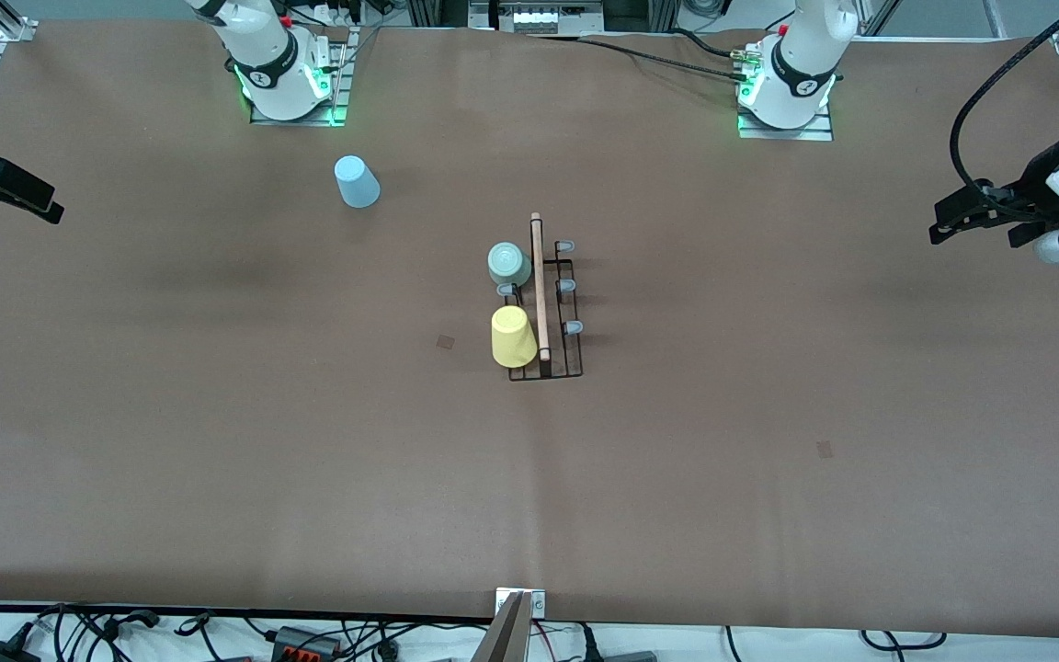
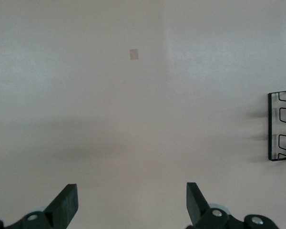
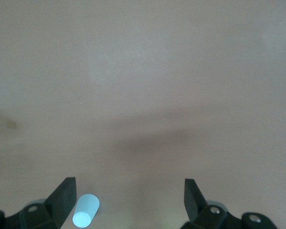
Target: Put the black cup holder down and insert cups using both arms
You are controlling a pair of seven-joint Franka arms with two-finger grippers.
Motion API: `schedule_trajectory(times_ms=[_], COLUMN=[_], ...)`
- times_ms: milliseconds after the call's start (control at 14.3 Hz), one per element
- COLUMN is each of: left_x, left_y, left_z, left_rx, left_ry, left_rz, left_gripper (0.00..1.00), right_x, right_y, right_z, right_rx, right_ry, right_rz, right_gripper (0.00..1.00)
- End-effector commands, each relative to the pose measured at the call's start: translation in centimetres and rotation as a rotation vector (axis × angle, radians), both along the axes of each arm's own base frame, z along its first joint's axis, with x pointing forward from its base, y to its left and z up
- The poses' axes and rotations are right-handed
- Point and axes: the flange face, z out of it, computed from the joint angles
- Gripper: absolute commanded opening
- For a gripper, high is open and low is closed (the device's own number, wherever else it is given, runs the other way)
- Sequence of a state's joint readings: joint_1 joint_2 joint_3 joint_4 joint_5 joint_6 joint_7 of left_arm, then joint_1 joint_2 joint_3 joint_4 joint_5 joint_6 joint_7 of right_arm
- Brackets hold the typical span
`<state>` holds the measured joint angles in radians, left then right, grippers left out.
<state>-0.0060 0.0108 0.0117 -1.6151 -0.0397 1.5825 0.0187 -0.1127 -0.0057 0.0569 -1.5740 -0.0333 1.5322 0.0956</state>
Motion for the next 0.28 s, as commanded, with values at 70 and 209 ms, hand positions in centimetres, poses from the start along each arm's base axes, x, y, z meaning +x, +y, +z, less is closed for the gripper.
schedule_trajectory(times_ms=[70,209], left_x=[0.20,0.20], left_y=[0.18,0.18], left_z=[0.55,0.55], left_rx=[0.015,0.015], left_ry=[0.005,0.005], left_rz=[-0.013,-0.013], left_gripper=[1.00,1.00], right_x=[0.02,-0.03], right_y=[0.49,0.49], right_z=[1.08,1.24], right_rx=[0.032,0.032], right_ry=[-0.018,-0.021], right_rz=[-0.005,-0.003], right_gripper=[1.00,1.00])
